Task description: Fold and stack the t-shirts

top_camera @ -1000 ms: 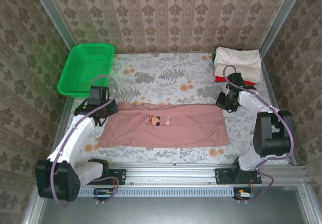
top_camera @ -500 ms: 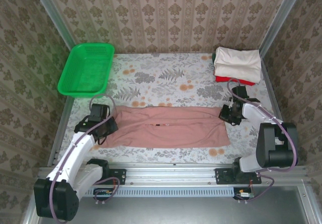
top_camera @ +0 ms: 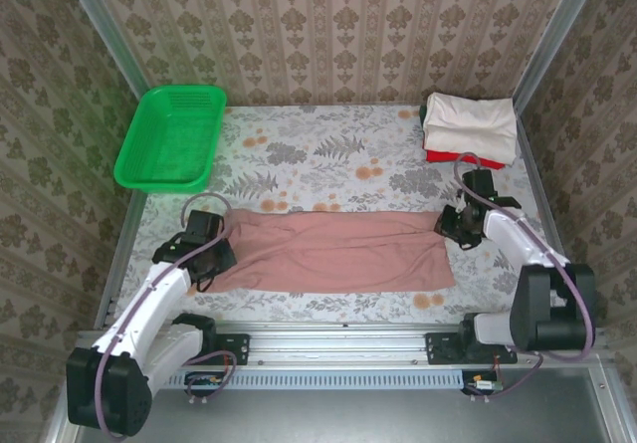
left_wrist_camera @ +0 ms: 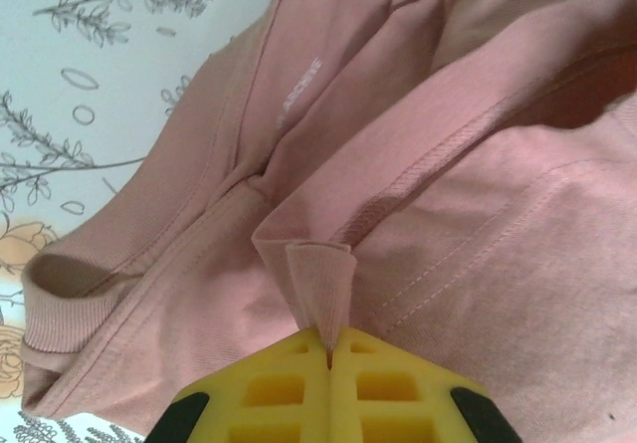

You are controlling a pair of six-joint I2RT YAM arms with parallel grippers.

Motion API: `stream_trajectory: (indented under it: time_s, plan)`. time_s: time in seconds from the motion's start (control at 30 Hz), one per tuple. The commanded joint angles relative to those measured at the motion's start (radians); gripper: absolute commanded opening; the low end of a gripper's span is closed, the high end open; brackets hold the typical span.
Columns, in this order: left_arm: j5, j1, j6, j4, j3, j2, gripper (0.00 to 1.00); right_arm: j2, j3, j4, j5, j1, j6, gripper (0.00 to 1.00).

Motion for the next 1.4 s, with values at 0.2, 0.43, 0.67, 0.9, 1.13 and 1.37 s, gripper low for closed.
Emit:
stream_trajectory:
  time_s: [0.2,0.43,0.67,0.9,1.13,1.37]
  plan:
    - [-0.036,-0.004,-0.030,0.006,-0.040,0.041,0.00,0.017,0.123,0.005,0.107,0.210,0.080,0.34]
    - [-0.012,-0.006,-0.033,0.006,-0.037,0.025,0.20,0.307,0.138,0.066,0.136,0.256,0.102,0.29]
    - [-0.007,-0.006,-0.023,-0.004,0.035,-0.045,0.56,0.301,0.084,0.060,0.192,0.260,0.111,0.47]
    - [-0.073,-0.005,0.097,0.030,0.198,0.168,0.63,0.387,0.165,0.046,0.238,0.243,0.084,0.55]
    - [-0.003,-0.015,0.183,0.137,0.313,0.408,0.60,0.442,0.208,0.095,0.166,0.237,0.072,0.58]
    - [0.058,-0.109,0.240,0.285,0.267,0.458,0.62,0.421,0.222,0.085,0.165,0.232,0.071,0.61]
